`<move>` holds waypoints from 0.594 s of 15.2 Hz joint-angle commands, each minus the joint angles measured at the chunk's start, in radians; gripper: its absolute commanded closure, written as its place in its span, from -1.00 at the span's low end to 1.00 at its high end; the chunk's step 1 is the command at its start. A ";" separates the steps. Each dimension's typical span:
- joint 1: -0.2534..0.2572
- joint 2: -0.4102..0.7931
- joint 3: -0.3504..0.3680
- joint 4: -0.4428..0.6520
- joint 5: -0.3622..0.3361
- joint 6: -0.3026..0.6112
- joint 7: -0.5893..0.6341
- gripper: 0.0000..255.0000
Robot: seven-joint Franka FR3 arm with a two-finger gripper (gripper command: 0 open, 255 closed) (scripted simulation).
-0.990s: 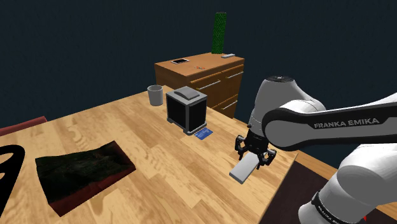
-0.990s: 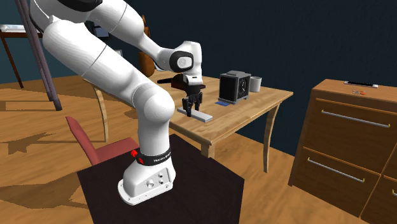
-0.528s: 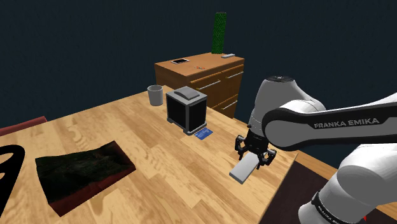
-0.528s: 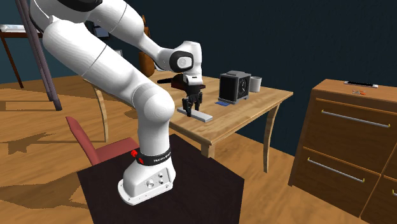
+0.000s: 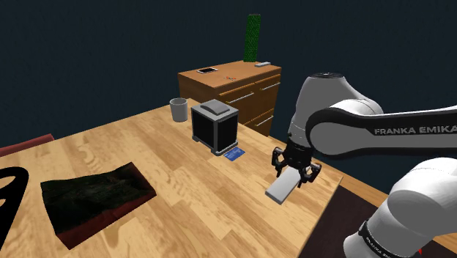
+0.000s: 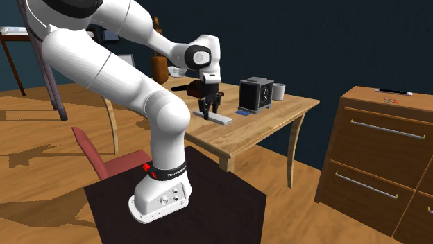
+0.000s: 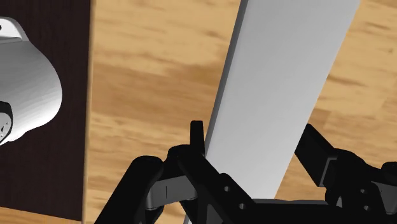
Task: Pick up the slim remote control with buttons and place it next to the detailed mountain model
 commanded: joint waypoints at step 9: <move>-0.016 -0.075 -0.073 0.095 -0.068 -0.168 0.008 1.00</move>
